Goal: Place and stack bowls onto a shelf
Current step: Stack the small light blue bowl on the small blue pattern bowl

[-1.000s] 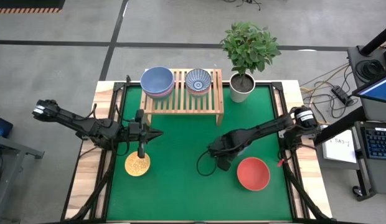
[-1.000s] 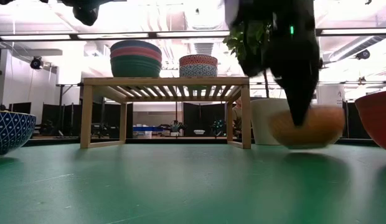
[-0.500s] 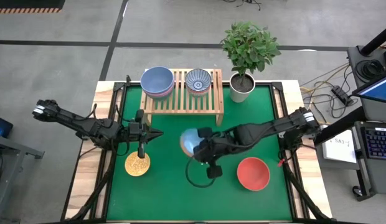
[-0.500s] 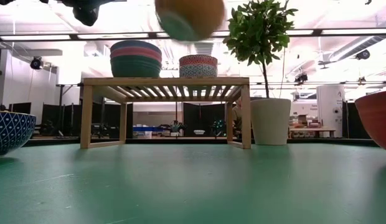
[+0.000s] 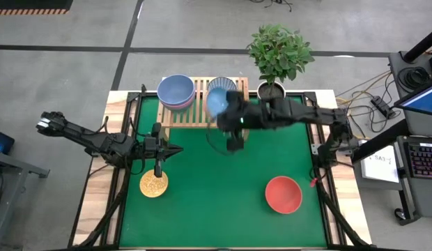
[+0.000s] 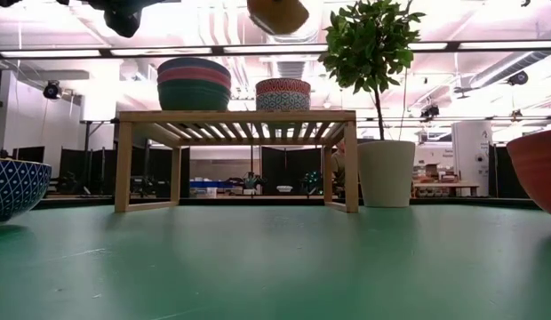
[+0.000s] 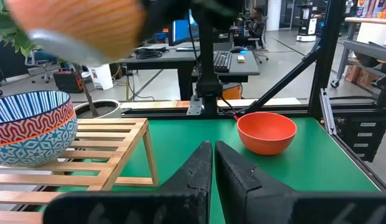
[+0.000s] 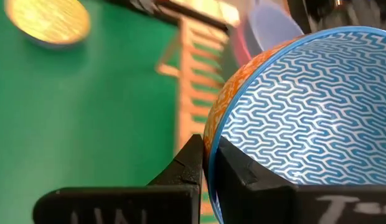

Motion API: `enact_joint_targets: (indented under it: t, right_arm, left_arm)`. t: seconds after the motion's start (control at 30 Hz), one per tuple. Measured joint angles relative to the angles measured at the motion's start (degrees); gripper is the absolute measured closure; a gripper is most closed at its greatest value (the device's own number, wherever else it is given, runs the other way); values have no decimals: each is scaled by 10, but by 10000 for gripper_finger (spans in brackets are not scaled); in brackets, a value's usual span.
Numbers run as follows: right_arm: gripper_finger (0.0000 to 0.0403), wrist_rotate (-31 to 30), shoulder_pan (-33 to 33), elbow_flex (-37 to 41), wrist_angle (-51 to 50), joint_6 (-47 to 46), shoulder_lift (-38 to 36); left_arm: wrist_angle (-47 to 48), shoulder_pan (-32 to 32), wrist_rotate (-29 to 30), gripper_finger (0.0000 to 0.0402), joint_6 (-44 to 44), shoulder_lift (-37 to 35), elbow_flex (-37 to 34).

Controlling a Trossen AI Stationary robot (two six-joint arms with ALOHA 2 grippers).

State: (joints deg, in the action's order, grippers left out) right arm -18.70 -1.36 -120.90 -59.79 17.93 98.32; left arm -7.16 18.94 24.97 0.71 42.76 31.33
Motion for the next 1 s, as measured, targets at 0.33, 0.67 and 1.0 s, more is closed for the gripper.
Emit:
enact_joint_targets:
  t: [0.33, 0.67, 1.0]
  right_arm:
    - [390, 67, 133, -1, -23, 29, 4]
    - [390, 84, 176, -1, -26, 70, 47]
    - [390, 82, 178, -1, -26, 78, 61]
  left_arm:
    - [0, 0, 0, 402, 0, 0, 0]
    - [1, 0, 0, 402, 0, 0, 0]
    - [9, 0, 0, 402, 0, 0, 0]
